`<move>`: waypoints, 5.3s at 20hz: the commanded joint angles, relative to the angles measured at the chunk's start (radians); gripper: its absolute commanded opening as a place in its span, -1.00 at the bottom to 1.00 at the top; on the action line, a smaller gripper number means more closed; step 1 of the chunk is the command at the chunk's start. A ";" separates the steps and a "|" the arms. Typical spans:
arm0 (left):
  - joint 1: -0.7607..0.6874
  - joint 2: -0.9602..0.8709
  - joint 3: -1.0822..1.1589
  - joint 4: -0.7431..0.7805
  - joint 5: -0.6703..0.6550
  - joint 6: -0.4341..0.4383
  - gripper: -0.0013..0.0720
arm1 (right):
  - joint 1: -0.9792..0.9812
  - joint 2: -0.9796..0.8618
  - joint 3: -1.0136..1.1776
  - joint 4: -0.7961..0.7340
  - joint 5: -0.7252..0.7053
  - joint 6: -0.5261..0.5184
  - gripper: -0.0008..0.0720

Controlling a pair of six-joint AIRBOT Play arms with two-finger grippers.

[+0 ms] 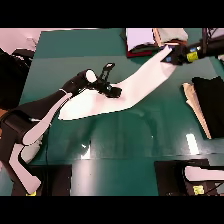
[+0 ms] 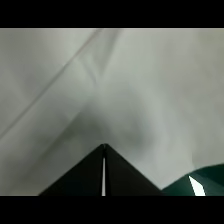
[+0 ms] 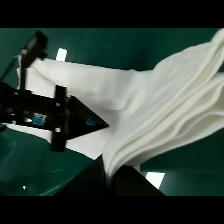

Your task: Fold the shirts.

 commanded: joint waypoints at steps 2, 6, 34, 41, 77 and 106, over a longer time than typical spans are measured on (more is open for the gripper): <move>-0.010 -0.041 0.030 0.006 -0.019 0.002 -0.91 | 0.113 -0.071 0.188 -0.003 0.053 0.085 -0.93; -0.002 -0.028 0.030 0.040 -0.039 0.003 -0.90 | 0.203 -0.151 0.320 -0.002 0.069 0.118 -0.93; 0.586 0.639 0.070 0.223 -0.254 0.003 -0.90 | 0.455 -0.214 -0.080 -0.137 -0.352 0.063 0.07; 0.586 0.638 0.070 0.201 -0.249 0.011 -0.90 | 0.283 -0.244 -0.372 -0.007 -0.338 0.084 0.73; 0.112 0.639 0.070 0.214 -0.148 0.002 -0.90 | -0.626 -0.035 -0.004 -0.273 -0.331 0.069 -0.93; 0.112 0.638 0.070 0.216 -0.206 0.037 -0.90 | -1.001 0.526 -0.671 -0.671 -0.156 -0.008 0.67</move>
